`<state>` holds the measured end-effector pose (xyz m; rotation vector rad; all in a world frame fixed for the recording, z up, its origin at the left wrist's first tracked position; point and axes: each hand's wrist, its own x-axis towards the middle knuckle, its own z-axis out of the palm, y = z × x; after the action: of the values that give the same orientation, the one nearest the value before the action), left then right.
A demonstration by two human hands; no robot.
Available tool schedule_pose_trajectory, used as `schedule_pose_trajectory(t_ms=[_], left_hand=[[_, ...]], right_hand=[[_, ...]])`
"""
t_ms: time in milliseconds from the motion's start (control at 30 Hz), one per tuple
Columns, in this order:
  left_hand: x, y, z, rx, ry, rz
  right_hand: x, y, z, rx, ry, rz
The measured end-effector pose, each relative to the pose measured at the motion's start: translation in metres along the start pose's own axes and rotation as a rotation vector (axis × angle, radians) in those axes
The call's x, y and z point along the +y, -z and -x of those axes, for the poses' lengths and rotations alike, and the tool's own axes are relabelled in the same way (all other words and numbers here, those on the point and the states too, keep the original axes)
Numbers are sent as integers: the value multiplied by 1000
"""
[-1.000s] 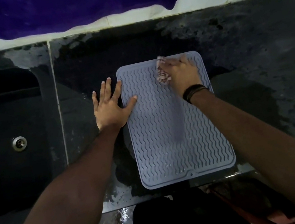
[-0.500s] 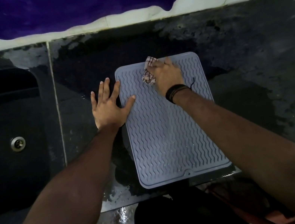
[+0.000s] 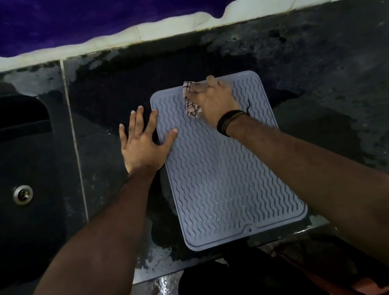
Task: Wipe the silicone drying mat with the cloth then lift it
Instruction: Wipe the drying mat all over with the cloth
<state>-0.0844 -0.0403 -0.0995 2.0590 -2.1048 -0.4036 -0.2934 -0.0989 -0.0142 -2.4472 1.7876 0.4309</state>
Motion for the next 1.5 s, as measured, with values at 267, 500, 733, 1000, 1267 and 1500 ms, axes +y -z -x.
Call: schedule_pose_trajectory(t_ms=[267, 500, 733, 1000, 1267, 1500], left_hand=[[-1, 0, -1, -6, -3, -2], [-1, 0, 0, 6, -24, 6], [-2, -1, 0, 7, -11, 10], [-1, 0, 0, 4, -9, 15], [2, 4, -1, -13, -1, 9], [1, 5, 1, -27, 1, 11]], right_hand=[[59, -14, 23, -10, -245, 37], [-18, 6, -11, 43, -334, -105], [-23, -2, 2, 45, -121, -12], [12, -6, 14, 15, -252, -52], [6, -14, 8, 17, -171, -217], [-15, -41, 110, -14, -150, -218]])
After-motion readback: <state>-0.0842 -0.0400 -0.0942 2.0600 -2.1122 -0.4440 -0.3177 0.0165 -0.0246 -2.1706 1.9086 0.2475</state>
